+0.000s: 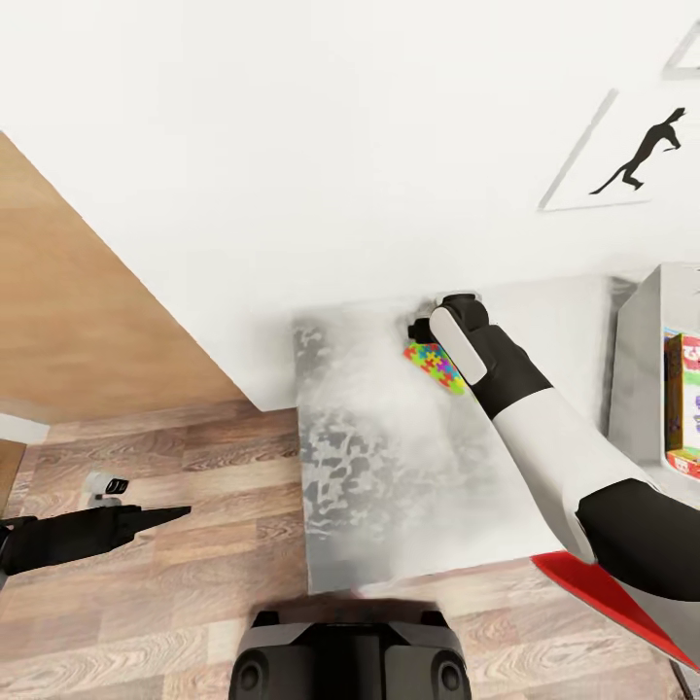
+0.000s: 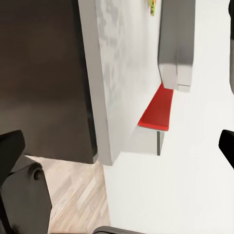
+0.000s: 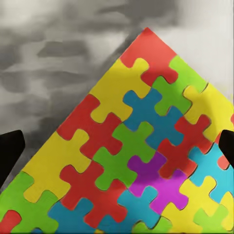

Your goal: Put all the toys in the child's room - the three board games (two on the bed and one on the table), the two jigsaw puzzles on the table, and the tennis ball on the table - inside the toy box on the table in the child's room.

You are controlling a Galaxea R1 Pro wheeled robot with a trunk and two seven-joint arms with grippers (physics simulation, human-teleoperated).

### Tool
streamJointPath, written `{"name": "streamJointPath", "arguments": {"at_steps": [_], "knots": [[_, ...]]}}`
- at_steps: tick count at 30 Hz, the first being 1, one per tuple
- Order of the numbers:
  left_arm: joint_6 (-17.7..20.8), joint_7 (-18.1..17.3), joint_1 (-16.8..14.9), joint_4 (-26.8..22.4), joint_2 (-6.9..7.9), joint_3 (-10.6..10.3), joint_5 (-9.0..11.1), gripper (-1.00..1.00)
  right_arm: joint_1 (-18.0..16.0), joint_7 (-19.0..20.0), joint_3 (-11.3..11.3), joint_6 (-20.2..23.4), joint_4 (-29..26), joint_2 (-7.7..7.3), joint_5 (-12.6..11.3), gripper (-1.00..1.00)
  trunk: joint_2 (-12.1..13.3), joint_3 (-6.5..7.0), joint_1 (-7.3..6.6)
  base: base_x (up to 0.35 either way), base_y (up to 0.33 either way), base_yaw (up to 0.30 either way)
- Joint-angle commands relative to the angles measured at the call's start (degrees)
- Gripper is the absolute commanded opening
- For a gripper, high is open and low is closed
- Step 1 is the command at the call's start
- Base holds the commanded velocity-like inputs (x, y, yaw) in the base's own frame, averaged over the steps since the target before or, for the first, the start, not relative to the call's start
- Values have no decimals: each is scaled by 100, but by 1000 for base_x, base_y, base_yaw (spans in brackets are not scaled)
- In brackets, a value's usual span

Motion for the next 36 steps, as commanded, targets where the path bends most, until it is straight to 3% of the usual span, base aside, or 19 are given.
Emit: {"name": "streamJointPath", "arguments": {"at_steps": [1, 28, 36], "knots": [[61, -23, -2, -2, 2, -1, -4, 100, -2, -56, 12, -30, 311, -2, -205, 100, -8, -8, 1, -317, 0, 0], [61, -23, -2, -2, 2, -1, -4, 100, -2, -56, 12, -30, 311, -1, -204, 100, -8, -8, 1, -325, 0, 0], [61, -23, -2, -2, 2, -1, -4, 100, -2, -56, 7, -30, 311, 2, -209, 100, -8, -8, 1, -141, 0, 0]]}}
